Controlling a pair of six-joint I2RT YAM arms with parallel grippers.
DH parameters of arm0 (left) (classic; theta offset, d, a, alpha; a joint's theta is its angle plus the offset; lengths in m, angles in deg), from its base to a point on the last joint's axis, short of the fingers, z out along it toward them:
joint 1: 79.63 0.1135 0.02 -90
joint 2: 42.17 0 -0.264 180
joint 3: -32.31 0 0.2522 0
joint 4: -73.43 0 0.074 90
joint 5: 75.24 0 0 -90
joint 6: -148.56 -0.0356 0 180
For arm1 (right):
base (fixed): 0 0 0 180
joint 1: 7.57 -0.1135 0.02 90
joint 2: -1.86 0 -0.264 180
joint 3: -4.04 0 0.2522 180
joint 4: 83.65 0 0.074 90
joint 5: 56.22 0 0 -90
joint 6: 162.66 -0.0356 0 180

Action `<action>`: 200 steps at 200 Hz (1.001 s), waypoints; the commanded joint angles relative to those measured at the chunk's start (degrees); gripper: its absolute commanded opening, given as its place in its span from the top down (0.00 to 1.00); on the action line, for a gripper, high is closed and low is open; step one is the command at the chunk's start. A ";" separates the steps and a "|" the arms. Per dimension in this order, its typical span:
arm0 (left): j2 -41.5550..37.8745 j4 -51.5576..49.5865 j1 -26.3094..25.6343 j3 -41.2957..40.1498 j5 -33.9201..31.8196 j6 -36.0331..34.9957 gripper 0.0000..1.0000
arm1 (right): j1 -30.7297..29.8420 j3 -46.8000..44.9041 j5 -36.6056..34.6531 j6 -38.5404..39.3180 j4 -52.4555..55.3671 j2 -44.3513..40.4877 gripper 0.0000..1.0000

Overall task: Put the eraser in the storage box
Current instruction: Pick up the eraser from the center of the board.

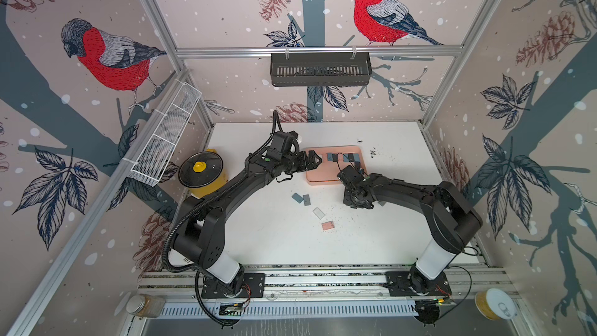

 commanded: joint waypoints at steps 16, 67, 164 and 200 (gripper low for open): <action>0.37 1.17 0.17 0.19 0.53 -0.18 0.03 | 1.09 0.96 1.27 2.33 0.86 0.36 0.83; 0.36 1.18 0.17 0.13 0.69 -0.33 0.03 | 2.80 4.05 1.39 4.36 2.46 -0.14 0.82; 0.74 1.81 0.31 0.08 2.40 -0.06 0.03 | 11.27 22.68 1.50 13.47 7.33 6.28 0.81; 1.07 2.85 0.34 -0.34 4.08 0.31 0.03 | 13.73 31.86 2.40 16.68 8.03 13.92 0.81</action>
